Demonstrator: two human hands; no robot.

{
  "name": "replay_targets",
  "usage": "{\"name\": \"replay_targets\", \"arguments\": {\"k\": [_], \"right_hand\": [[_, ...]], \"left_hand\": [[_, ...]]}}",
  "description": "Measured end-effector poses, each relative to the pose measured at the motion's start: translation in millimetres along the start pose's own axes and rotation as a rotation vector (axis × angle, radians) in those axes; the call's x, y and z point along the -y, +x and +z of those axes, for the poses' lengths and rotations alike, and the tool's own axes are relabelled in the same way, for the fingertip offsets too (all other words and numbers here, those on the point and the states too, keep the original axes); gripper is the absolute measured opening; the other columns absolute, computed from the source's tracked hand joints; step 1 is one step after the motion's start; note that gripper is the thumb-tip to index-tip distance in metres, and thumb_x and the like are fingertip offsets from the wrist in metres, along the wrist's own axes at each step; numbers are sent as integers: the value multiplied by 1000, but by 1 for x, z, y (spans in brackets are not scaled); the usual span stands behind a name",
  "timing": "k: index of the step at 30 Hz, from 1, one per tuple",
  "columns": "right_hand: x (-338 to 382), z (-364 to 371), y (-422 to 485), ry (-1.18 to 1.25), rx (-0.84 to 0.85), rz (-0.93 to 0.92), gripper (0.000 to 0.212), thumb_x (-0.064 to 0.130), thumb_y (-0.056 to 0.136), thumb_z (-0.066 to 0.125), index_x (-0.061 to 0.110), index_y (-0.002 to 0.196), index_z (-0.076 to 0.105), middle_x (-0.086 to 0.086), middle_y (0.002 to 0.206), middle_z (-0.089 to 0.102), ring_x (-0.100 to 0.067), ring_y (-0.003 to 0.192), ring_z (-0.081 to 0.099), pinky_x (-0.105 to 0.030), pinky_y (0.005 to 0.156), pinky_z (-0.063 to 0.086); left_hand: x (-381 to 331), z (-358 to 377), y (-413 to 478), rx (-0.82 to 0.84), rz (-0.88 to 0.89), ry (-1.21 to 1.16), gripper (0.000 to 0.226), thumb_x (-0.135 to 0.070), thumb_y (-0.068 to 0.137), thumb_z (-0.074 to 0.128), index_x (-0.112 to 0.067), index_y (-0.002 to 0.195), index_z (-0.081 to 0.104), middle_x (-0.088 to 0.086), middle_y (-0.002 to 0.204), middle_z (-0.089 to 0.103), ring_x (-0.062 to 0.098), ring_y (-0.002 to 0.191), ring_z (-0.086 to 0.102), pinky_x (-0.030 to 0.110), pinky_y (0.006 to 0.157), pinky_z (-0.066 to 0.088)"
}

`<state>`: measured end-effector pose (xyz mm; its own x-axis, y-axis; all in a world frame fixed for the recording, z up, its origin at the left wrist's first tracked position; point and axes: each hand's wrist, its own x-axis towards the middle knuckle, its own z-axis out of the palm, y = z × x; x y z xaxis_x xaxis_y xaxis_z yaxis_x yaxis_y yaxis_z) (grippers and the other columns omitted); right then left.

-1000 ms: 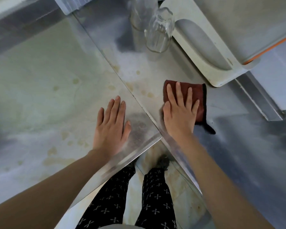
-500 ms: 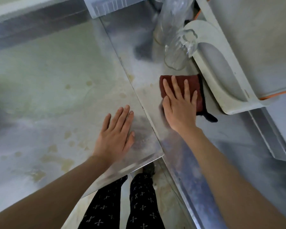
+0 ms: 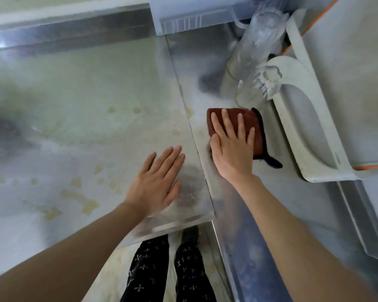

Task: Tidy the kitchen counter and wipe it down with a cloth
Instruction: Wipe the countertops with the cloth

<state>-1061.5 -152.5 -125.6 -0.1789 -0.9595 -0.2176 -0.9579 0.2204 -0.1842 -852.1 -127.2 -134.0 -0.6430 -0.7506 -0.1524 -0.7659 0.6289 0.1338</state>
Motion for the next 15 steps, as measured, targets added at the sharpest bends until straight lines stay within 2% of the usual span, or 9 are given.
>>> {"name": "replay_targets", "arguments": {"k": [2,6,8,11,13,15], "right_hand": [[24,3,0,53,8,29,57,42,92,2,37,148,4,7,158,2,-29,145,-5,-53,113,-5],[44,6,-6,-42,81,-288,56,43,91,1,39,147,3,9,158,6,-29,145,0,-52,114,-1],[40,1,3,-69,78,-322,54,43,91,1,41,144,-1,11,158,7,-27,146,1,-51,114,0],[47,-4,27,-15,70,-163,53,40,93,5,40,146,0,11,158,2,-24,146,-4,-51,115,-1],[68,-4,43,92,71,11,51,35,99,13,38,148,1,10,158,-1,-24,145,-7,-51,114,-5],[93,-2,44,141,73,75,51,34,100,14,36,148,-1,9,158,-3,-27,145,-8,-52,113,-7]], "left_hand": [[1,0,-1,5,-2,-4,57,-38,93,28,-11,143,31,9,151,28,23,140,26,43,111,19],[1,-4,-1,-9,-5,-62,56,-34,92,33,-9,142,32,10,151,29,24,139,29,43,110,20],[4,-8,-2,-45,-46,-137,52,-31,91,35,-7,137,41,12,148,34,25,135,34,41,109,23],[24,-15,0,-104,-191,-190,50,-31,90,36,-7,134,44,15,148,34,29,134,34,41,109,20],[48,-20,2,-132,-325,-189,55,-35,91,33,-10,140,35,14,152,24,28,140,22,40,113,11],[74,-27,6,-148,-468,-206,61,-40,92,27,-12,145,23,12,156,12,27,144,9,42,114,3]]}}
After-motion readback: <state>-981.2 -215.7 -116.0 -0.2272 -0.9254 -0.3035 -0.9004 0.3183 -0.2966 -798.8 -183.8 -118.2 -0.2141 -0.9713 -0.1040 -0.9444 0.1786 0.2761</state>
